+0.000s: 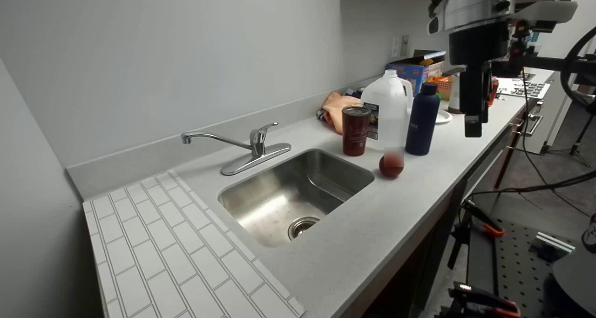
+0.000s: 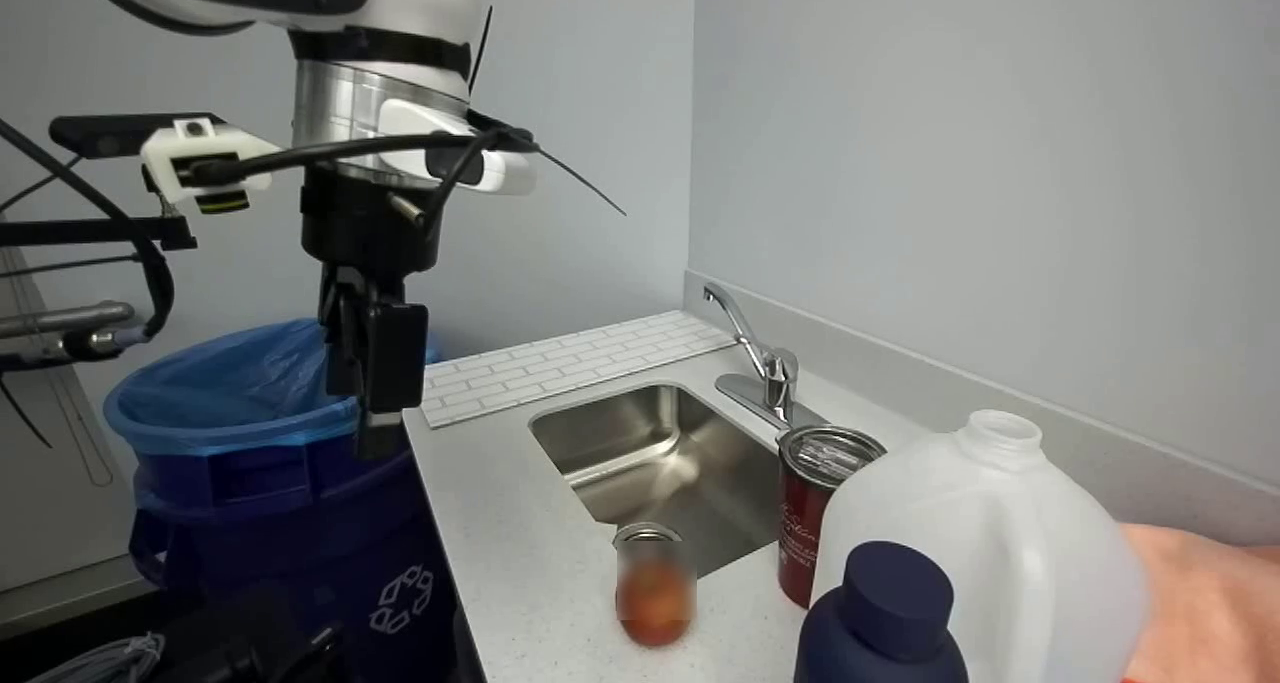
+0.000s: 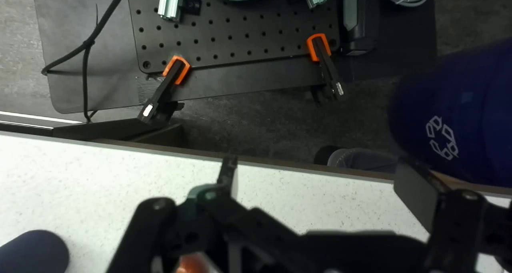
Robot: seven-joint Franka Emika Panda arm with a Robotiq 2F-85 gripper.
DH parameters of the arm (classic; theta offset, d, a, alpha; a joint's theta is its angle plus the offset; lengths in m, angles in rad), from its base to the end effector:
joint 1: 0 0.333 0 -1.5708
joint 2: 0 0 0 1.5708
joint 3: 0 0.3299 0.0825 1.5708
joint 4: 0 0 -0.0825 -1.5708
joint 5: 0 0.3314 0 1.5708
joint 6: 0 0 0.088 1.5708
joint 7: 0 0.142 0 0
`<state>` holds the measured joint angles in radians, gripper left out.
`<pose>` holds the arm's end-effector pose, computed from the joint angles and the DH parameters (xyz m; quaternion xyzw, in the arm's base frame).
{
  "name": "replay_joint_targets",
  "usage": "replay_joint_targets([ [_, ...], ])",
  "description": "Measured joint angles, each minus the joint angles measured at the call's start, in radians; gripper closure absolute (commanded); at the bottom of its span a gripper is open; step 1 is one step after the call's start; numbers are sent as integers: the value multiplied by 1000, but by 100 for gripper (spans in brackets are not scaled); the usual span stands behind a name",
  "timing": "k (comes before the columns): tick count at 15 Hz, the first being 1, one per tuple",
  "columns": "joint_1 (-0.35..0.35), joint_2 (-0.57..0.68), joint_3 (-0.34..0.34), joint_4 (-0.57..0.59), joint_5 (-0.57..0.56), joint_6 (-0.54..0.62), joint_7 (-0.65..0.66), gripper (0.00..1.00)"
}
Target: Push the faucet of the sink slightly to the right.
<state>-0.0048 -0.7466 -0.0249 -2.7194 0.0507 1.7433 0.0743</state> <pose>0.2273 -0.0004 0.4193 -0.9914 0.0545 0.1154 0.0298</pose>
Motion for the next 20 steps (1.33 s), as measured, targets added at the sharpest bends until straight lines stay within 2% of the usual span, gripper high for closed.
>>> replay_joint_targets([
  [15, 0, 1, 2, 0, 0, 0, -1, 0],
  [20, 30, 46, 52, 45, 1, 9, -4, 0],
])
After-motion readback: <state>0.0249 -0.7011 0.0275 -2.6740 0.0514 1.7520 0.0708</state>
